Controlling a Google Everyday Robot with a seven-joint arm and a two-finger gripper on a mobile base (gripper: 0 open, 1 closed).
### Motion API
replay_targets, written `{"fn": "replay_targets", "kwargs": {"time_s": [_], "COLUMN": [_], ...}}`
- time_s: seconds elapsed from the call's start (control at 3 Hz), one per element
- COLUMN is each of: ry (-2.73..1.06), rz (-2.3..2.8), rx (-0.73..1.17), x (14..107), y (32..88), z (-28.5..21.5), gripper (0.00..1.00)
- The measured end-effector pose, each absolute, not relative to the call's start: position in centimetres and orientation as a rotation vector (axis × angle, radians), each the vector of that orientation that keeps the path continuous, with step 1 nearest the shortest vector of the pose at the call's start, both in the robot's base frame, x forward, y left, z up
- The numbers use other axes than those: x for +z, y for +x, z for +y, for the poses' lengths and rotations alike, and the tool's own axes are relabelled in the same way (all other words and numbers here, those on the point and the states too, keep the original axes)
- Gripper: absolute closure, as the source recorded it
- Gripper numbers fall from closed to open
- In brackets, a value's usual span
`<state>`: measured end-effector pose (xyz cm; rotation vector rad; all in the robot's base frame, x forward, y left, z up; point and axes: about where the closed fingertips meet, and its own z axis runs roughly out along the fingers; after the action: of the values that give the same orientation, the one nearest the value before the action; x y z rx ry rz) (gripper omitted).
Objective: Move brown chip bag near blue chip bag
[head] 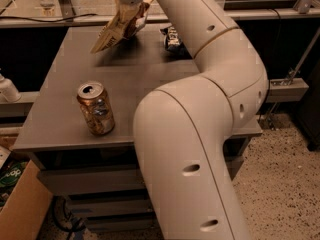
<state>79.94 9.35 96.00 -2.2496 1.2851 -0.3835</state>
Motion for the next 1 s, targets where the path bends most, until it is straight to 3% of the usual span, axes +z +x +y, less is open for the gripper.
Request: {"fn": "replay_targets", "kwargs": {"time_s": [1.0], "ry": [-2.367], "rz": [1.331], "rx": [-0.497], "x": [95.0], "y": [79.6], "z": [2.4], "gripper": [1.00]}}
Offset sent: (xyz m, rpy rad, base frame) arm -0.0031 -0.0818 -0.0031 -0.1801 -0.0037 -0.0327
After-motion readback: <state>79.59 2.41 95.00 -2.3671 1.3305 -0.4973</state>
